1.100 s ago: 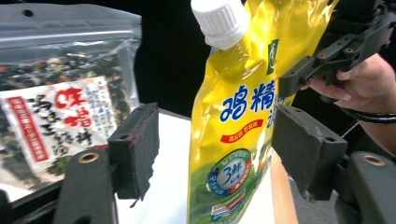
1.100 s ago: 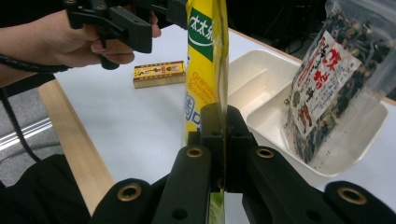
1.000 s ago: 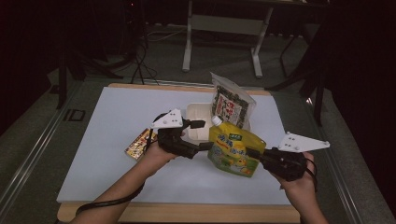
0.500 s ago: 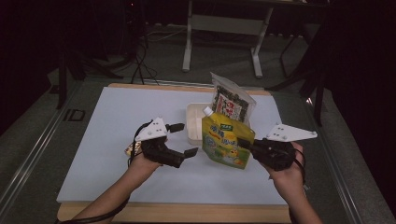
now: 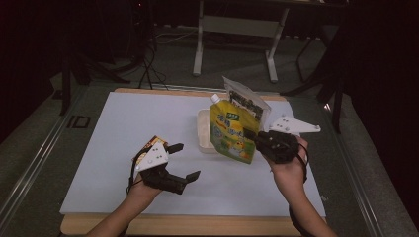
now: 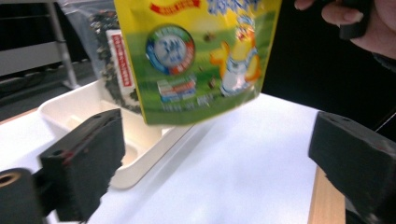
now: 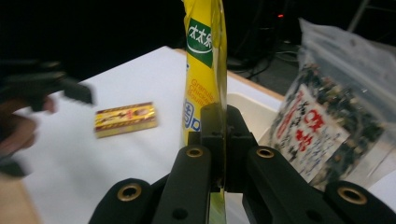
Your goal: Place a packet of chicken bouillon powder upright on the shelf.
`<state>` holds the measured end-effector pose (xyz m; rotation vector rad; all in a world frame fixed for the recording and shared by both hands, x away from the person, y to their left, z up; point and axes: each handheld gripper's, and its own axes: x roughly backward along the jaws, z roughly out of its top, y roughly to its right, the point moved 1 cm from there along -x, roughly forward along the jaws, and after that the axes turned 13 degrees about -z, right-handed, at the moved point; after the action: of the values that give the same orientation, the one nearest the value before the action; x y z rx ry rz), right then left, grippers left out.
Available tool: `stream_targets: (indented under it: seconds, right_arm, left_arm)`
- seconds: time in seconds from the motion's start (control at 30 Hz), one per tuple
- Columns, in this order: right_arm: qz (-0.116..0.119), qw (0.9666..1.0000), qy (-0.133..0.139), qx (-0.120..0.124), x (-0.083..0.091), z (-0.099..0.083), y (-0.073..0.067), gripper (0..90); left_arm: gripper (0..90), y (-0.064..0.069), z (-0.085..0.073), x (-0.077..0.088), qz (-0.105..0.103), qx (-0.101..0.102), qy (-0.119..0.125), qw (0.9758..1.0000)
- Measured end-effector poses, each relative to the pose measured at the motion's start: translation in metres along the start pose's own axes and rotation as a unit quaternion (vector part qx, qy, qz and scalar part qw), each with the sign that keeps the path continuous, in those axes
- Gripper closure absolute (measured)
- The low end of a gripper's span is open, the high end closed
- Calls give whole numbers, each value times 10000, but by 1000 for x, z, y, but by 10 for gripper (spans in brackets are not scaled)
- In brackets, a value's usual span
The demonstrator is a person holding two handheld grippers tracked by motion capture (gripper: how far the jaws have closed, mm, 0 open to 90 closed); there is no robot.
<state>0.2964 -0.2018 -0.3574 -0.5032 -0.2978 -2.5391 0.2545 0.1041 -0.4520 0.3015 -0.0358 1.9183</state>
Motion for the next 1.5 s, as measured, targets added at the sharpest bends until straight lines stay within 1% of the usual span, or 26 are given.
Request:
stream_targets:
  seconds: [0.07,0.13,0.17,0.27,0.33,0.37,0.43,0.5,0.6,0.67,0.73,0.8,0.87,0.93,1.03,1.13,1.23,1.27,1.37,1.4,1.43,1.5]
  right_arm:
    - [-90,9999,8,-99,-6,1,1,900]
    - [-154,9997,-5,-186,-12,2,2,900]
    - [-213,9995,-19,-211,-15,2,2,900]
    - [-304,9991,-48,-278,-25,2,3,900]
    - [-371,9988,-83,-320,-31,3,3,900]
    - [-411,9985,-95,-344,-34,3,3,900]
    - [-504,9979,-114,-382,-41,2,3,900]
    - [-594,9973,-131,-421,-46,2,3,900]
    - [-679,9962,-165,-516,-54,2,3,900]
    - [-714,9957,-166,-560,-60,2,3,900]
    - [-796,9951,-180,-564,-65,2,3,900]
    - [-811,9945,-195,-633,-71,3,2,900]
    - [-909,9938,-222,-608,-78,4,0,900]
    - [-931,9930,-255,-674,-85,5,-1,900]
    - [-1041,9921,-249,-653,-95,8,-4,900]
    - [-1111,9907,-272,-731,-103,10,-6,900]
    - [-1218,9893,-305,-743,-110,11,-9,900]
    - [-1285,9888,-330,-687,-112,12,-10,900]
    - [-1313,9886,-321,-663,-113,12,-11,900]
    - [-1334,9877,-339,-743,-118,12,-13,900]
    - [-1307,9874,-350,-827,-119,12,-12,900]
    - [-1276,9869,-369,-916,-123,12,-12,900]
  left_arm:
    - [16,4,-6,3,74,0,19,10000]
    - [15,7,-13,5,142,-51,-35,9999]
    - [14,8,-17,7,134,-52,-32,9999]
    - [13,9,-27,10,110,120,-36,9999]
    - [13,10,-33,13,147,193,-4,9997]
    - [13,10,-36,14,154,223,-47,9996]
    - [13,12,-41,16,219,223,-87,9995]
    - [13,14,-45,18,235,229,-154,9993]
    - [13,17,-51,21,214,315,-122,9992]
    - [13,18,-55,22,232,322,-131,9991]
    - [13,19,-57,22,257,317,-127,9991]
    - [13,18,-58,22,277,309,-148,9990]
    - [13,18,-59,21,290,290,-168,9990]
    - [13,17,-59,20,306,269,-194,9990]
    - [13,17,-60,20,308,266,-187,9990]
    - [13,17,-60,20,323,228,-212,9990]
    - [14,17,-61,20,313,243,-222,9990]
    - [14,17,-62,19,313,246,-223,9990]
    - [13,16,-62,19,305,246,-243,9989]
    - [13,16,-62,19,310,236,-245,9989]
    - [13,16,-62,19,313,231,-244,9989]
    - [14,16,-62,18,313,235,-243,9989]
